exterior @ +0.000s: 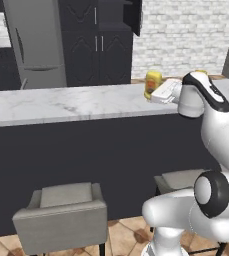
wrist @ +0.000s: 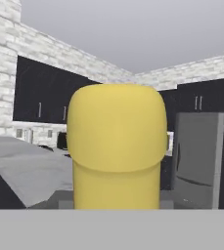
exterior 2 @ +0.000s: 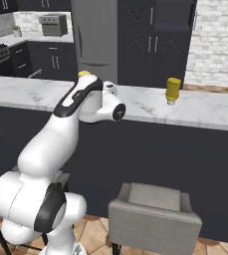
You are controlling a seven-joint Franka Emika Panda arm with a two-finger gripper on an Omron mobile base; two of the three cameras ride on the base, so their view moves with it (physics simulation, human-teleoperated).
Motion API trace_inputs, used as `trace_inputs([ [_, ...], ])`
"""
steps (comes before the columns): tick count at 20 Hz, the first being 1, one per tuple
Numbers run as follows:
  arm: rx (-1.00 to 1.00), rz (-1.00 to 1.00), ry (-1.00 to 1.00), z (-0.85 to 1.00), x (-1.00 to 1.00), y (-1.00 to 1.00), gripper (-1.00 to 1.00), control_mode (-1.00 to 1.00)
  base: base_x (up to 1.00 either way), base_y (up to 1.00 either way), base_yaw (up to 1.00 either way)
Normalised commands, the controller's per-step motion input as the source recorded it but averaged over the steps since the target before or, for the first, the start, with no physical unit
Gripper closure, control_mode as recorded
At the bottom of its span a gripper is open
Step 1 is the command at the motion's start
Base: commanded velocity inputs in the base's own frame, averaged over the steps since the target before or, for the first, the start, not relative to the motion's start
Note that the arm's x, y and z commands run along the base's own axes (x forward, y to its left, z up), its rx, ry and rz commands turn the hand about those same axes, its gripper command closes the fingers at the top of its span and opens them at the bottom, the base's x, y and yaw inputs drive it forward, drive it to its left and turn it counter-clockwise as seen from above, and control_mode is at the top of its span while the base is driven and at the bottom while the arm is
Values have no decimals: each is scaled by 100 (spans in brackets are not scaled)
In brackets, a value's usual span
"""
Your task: The dining table condiment station is running low on mustard. Refill the condiment station by opening the cabinet and taking the mustard from the cabinet and placing it on the dining table.
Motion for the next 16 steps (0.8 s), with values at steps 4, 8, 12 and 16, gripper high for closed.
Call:
trace_inputs([
  [4, 0, -12, 0, -19, 45, 0, 100, -100, 0, 0, 0],
  [8, 0, -16, 1, -14, 25, 1, 100, -100, 0, 0, 0],
  [12, 0, -16, 4, -6, 18, 0, 100, -100, 0, 0, 0],
  [16, 0, -12, 10, 0, 23, 0, 100, -100, 0, 0, 0],
])
